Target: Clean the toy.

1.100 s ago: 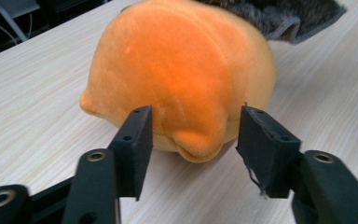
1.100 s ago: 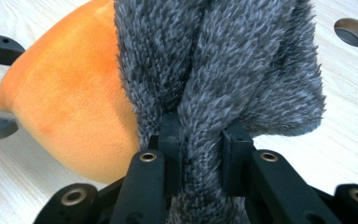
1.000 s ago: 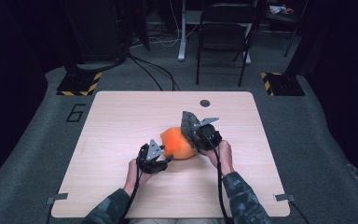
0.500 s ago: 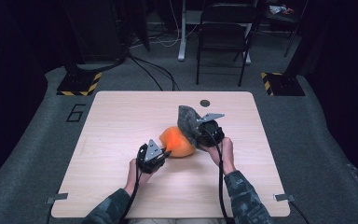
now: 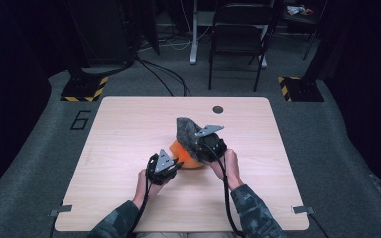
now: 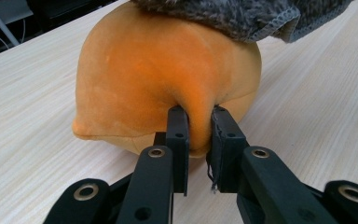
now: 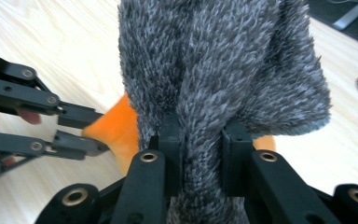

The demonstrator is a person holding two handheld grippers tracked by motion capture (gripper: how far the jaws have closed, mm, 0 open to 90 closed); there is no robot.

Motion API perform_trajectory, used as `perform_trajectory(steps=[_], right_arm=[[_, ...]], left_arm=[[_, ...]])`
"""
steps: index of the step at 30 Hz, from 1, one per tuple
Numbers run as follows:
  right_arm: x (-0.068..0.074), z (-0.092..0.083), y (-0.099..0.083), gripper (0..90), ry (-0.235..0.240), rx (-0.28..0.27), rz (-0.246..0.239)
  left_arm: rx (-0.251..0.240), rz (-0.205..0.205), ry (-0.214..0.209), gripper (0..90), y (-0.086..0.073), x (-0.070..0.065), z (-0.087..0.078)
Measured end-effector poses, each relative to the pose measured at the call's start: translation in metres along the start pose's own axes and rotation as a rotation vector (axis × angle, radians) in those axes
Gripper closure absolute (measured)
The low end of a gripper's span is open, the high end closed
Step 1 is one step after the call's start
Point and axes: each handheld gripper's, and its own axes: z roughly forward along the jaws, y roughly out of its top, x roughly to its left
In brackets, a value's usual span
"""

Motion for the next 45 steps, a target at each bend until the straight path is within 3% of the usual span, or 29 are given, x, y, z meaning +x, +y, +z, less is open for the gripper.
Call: perform_trajectory(steps=[7,13,23,29,33,37,42,45], right_arm=[[-0.025,0.008,-0.014,74.3,-0.028,0.049,0.044],[-0.055,0.017,-0.034,74.3,-0.045,0.111,0.160],[-0.068,0.030,-0.051,74.3,-0.048,0.171,0.211],[-0.076,0.044,-0.064,74.0,-0.065,0.265,0.231],[-0.078,0.029,-0.057,74.0,-0.090,0.227,0.230],[-0.075,0.003,-0.038,74.0,-0.059,0.113,0.208],[-0.058,-0.018,-0.018,74.0,-0.013,0.029,0.164],[-0.043,-0.016,-0.011,74.0,0.020,0.028,0.125]], left_arm=[[0.003,-0.001,-0.006,79.4,-0.001,0.000,0.001],[0.006,-0.010,-0.008,79.4,-0.002,0.001,0.000],[0.006,-0.018,-0.012,79.3,-0.002,0.003,-0.001],[0.001,-0.029,-0.011,79.3,-0.003,0.005,-0.001],[0.001,-0.033,-0.010,79.2,-0.003,0.006,-0.002],[-0.005,-0.043,-0.013,79.3,-0.003,0.008,-0.002],[-0.006,-0.043,-0.012,79.2,-0.003,0.008,-0.002],[-0.004,-0.045,-0.011,79.1,-0.003,0.008,-0.003]])
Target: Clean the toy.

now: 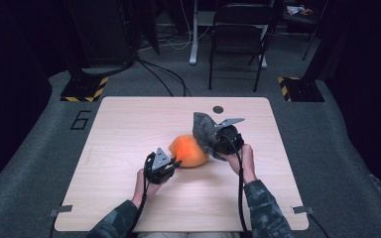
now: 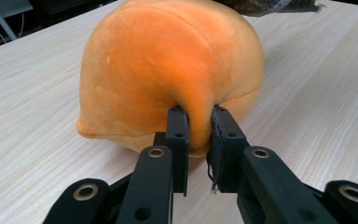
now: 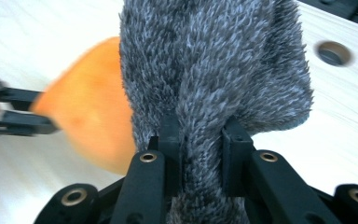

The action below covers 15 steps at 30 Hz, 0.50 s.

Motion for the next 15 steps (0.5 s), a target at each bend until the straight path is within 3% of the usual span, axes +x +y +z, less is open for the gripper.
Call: perform_trajectory(steps=[3,5,7,11,15], right_arm=[[0.012,0.011,-0.001,74.0,0.015,0.042,-0.034],[0.015,0.021,-0.005,74.0,-0.009,0.063,-0.055],[0.015,0.025,-0.007,74.0,-0.014,0.068,-0.051],[0.013,0.029,-0.009,73.9,-0.015,0.061,-0.046],[0.015,0.029,-0.008,73.9,-0.020,0.063,-0.062]], left_arm=[[0.001,0.004,0.003,78.7,0.000,0.000,0.000],[0.008,0.010,0.006,76.9,0.000,0.000,0.000],[0.014,0.016,0.016,69.9,0.000,-0.001,0.000],[0.038,0.087,0.071,51.8,0.000,-0.006,-0.003],[0.077,0.132,0.092,47.6,-0.002,-0.009,0.004]])
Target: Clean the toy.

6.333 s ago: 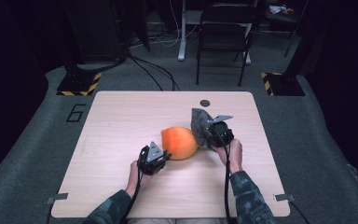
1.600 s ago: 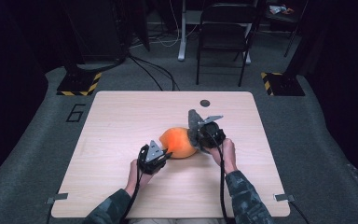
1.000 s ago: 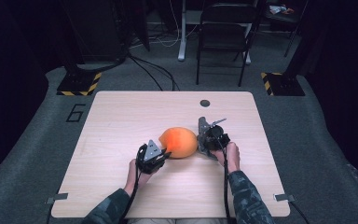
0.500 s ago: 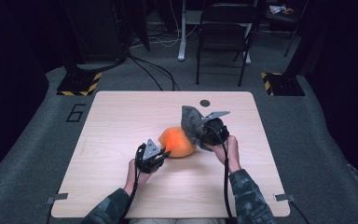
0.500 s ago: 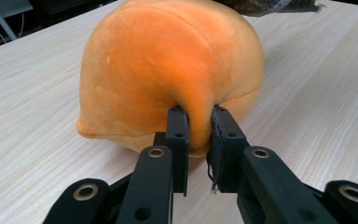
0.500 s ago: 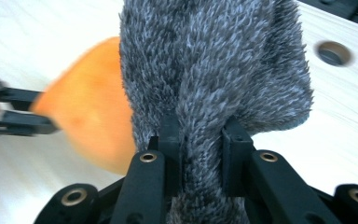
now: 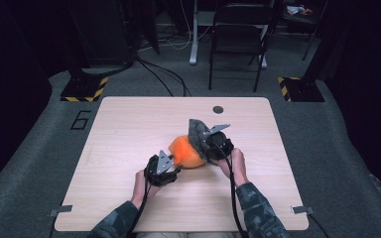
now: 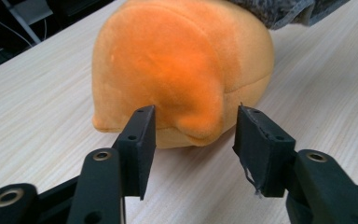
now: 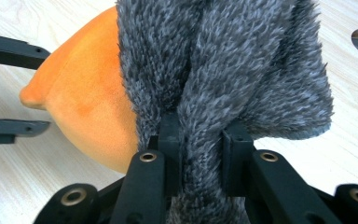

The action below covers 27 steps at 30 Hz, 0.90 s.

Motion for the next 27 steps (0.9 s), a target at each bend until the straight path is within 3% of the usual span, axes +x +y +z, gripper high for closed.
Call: perform_trajectory(steps=[2,6,8,16,19,23,27], right_arm=[[0.002,0.000,0.000,73.9,-0.005,0.002,0.006],[0.000,0.000,0.000,73.9,0.001,0.000,0.003],[-0.002,0.000,0.000,73.9,0.003,-0.002,0.006],[-0.006,-0.013,0.004,74.2,-0.006,-0.029,0.038],[-0.004,-0.018,0.008,74.3,-0.007,-0.051,0.029],[0.004,-0.028,0.014,74.2,0.019,-0.084,0.027],[0.018,-0.032,0.021,74.2,0.063,-0.114,-0.014]], left_arm=[[0.002,0.010,0.007,53.6,-0.001,-0.001,0.004],[-0.020,-0.009,0.012,73.8,-0.003,-0.001,0.005],[-0.027,-0.015,0.008,77.8,-0.002,-0.001,0.005],[-0.058,-0.103,-0.052,80.4,0.005,0.004,-0.002],[-0.063,-0.134,-0.061,80.4,0.007,0.008,-0.006],[-0.075,-0.158,-0.073,80.2,0.009,0.009,-0.009],[-0.076,-0.158,-0.081,80.1,0.009,0.007,-0.009]])
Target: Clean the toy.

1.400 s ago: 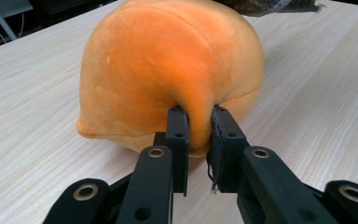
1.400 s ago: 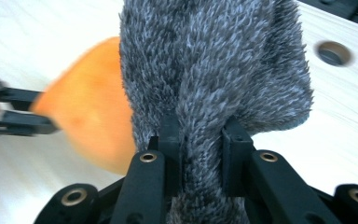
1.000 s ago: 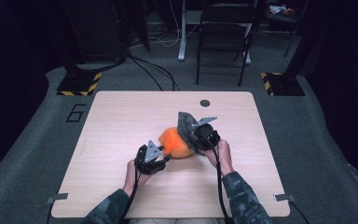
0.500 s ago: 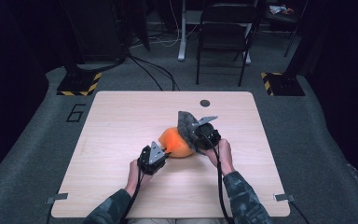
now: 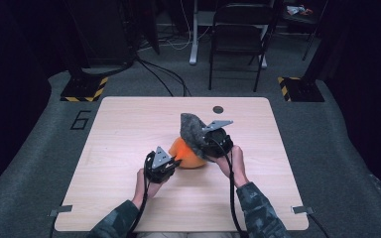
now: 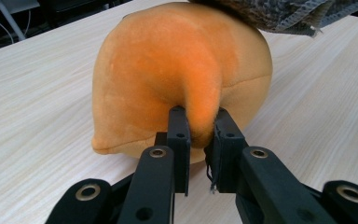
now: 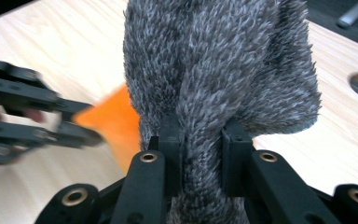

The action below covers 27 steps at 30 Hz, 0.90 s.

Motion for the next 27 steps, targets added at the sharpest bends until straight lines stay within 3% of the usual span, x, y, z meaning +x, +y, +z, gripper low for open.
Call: perform_trajectory(steps=[3,5,8,14,16,18,21,27], right_arm=[[0.011,0.005,0.002,74.2,0.012,0.005,-0.026],[0.017,0.010,0.001,74.2,-0.018,0.021,-0.042],[0.014,0.014,-0.002,74.2,-0.049,0.027,-0.082],[0.001,0.017,-0.011,74.1,-0.077,0.058,-0.053],[-0.003,0.019,-0.014,74.1,-0.078,0.073,-0.022],[-0.009,0.019,-0.017,74.1,-0.100,0.080,-0.033],[-0.018,0.022,-0.024,74.1,-0.100,0.103,0.020],[-0.034,0.029,-0.034,74.1,-0.118,0.143,0.073]], left_arm=[[-0.001,-0.005,-0.003,80.1,0.000,-0.001,0.000],[0.003,0.000,-0.003,80.0,-0.001,0.000,0.001],[0.003,-0.009,-0.007,80.1,-0.002,0.001,0.001],[0.009,-0.012,-0.009,80.0,-0.004,0.002,0.002],[0.009,-0.009,-0.014,80.0,-0.004,0.003,0.002],[0.006,-0.014,-0.016,80.0,-0.004,0.003,0.002],[0.006,-0.013,-0.016,79.9,-0.005,0.004,0.002],[0.006,-0.012,-0.015,79.7,-0.006,0.004,0.002]])
